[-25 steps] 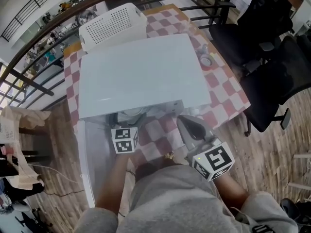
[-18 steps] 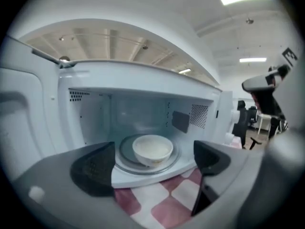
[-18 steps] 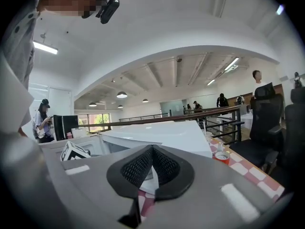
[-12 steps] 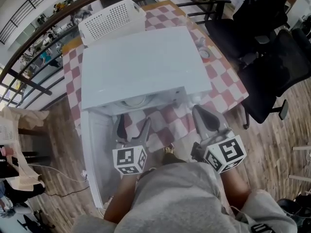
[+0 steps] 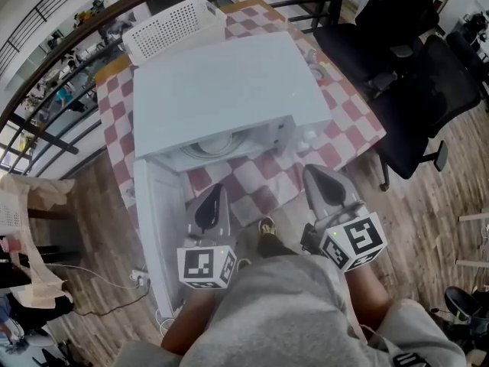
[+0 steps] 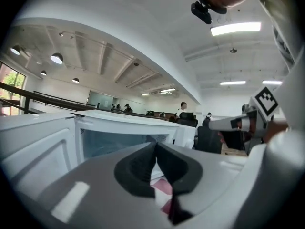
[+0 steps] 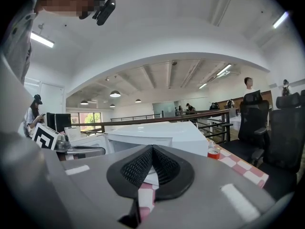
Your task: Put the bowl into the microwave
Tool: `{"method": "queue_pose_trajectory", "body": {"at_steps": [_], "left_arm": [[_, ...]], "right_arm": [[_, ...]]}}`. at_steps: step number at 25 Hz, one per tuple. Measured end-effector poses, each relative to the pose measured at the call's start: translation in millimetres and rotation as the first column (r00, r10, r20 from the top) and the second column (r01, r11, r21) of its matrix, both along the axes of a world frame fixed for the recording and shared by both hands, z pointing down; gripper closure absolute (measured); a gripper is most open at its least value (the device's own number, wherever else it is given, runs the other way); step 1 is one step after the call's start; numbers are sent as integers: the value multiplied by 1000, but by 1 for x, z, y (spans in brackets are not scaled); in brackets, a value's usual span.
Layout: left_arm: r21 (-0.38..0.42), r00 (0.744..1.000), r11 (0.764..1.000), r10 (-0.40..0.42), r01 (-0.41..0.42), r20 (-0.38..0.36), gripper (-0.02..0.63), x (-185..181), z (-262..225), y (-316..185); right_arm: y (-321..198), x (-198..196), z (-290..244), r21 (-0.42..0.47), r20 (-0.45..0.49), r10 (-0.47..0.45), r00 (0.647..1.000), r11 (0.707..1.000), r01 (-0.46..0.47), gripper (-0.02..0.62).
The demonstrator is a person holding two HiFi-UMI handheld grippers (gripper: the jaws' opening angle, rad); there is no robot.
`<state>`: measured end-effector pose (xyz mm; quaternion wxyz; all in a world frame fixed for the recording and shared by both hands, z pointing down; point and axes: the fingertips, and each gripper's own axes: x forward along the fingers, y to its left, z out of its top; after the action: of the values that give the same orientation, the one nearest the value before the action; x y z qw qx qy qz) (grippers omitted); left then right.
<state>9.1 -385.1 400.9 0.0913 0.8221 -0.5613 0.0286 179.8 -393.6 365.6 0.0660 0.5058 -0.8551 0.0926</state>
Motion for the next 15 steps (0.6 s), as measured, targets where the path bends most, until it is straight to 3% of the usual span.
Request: {"method": "queue_pose_trajectory", "body": {"at_steps": [15], "left_arm": [[90,981,978,190,-186,-30,595,6,-40,102]], "right_arm": [[106,-38,-10,27,-36,84,996,996,-83,600]]}}
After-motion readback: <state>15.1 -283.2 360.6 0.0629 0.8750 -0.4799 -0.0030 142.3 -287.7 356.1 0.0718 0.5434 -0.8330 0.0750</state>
